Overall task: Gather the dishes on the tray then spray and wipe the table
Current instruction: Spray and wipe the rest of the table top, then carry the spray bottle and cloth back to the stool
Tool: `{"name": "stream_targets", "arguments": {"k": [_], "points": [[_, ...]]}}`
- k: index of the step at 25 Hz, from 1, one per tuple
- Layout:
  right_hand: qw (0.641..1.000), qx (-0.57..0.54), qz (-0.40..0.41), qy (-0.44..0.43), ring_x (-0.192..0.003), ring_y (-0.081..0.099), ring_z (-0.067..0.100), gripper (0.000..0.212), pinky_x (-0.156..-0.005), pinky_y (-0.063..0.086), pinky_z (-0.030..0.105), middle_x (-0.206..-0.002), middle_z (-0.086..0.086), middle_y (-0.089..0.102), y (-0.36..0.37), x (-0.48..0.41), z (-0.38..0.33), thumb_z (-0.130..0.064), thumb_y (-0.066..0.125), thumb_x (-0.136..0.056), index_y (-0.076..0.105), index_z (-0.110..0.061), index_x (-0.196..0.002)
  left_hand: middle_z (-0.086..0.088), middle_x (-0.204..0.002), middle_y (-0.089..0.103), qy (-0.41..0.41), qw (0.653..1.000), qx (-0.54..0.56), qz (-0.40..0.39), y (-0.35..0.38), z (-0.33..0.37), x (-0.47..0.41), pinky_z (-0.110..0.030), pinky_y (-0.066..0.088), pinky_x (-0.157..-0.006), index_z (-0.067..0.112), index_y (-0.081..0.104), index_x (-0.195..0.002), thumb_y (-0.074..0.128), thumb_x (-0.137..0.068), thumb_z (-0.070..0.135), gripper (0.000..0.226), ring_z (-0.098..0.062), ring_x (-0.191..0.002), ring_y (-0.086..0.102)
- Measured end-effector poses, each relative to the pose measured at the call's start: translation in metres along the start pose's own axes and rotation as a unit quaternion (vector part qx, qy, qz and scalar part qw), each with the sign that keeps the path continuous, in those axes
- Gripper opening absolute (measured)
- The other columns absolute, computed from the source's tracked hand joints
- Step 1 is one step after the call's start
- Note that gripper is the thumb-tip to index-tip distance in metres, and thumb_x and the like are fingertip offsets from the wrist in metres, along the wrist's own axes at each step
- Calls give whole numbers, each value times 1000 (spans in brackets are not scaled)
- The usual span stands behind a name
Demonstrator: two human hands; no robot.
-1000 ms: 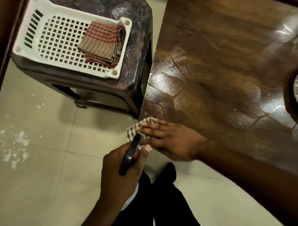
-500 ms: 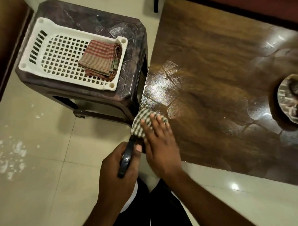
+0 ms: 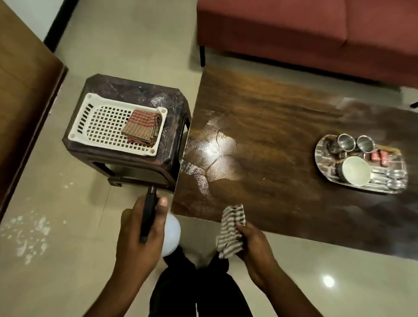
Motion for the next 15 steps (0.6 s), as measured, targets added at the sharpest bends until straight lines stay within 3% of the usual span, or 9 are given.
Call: {"name": "stream_targets", "arguments": {"k": [2, 4, 5, 7, 9, 12, 15], "points": [[978, -196, -35, 57, -106, 64, 36, 47, -96, 49, 44, -123, 24, 68, 17, 39, -17, -13, 54, -99, 60, 6, -141, 5, -113, 73, 9, 1000, -12, 4, -21, 24, 18, -38, 49, -91, 35, 69, -121, 50, -96, 78, 53, -18, -110, 67], [962, -259, -55, 66, -131, 57, 39, 51, -121, 41, 47, -145, 28, 61, 26, 78, -34, -19, 57, -100, 59, 8, -143, 3, -108, 78, 10, 1000, 7, 3, -43, 47, 39, -37, 51, -86, 28, 75, -115, 53, -95, 76, 57, -20, -104, 70], [960, -262, -72, 61, -134, 59, 39, 48, -123, 41, 47, -146, 28, 61, 31, 100, -44, -21, 57, -102, 62, 7, -141, 2, -99, 79, 13, 1000, 17, 8, -57, 59, 51, -36, 53, -80, 24, 78, -109, 55, -93, 78, 61, -19, -94, 73], [970, -226, -89, 18, -116, 73, 35, 42, -109, 57, 45, -136, 27, 69, 41, 138, -64, -16, 59, -100, 67, 3, -136, -2, -71, 76, 20, 999, 28, 15, -86, 76, 74, -31, 56, -60, 19, 79, -94, 61, -93, 72, 56, -15, -62, 73], [977, -195, -87, -23, -99, 79, 31, 42, -85, 67, 39, -129, 26, 73, 51, 165, -79, -12, 62, -93, 68, 2, -133, -6, -57, 72, 37, 999, 35, 17, -109, 91, 92, -25, 55, -50, 15, 78, -88, 65, -95, 56, 43, -15, -46, 69], [979, -175, -97, -34, -100, 78, 32, 50, -78, 66, 37, -130, 26, 73, 70, 192, -93, -13, 67, -89, 65, -1, -137, -7, -55, 72, 61, 996, 45, 44, -140, 108, 105, -15, 53, -50, 16, 77, -89, 72, -98, 44, 30, -17, -44, 69], [980, -170, -100, -34, -94, 80, 30, 50, -73, 66, 36, -125, 24, 75, 95, 205, -97, -13, 69, -87, 66, -3, -136, -7, -59, 74, 81, 992, 68, 65, -173, 108, 104, -23, 60, -55, 18, 76, -93, 76, -97, 38, 21, -20, -47, 71]]}}
Point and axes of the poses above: each hand's wrist, its own x-axis away from the middle knuckle, its own y-axis out of the palm, z = x × y, the point moved 9 cm from there along -x, towards the middle knuckle
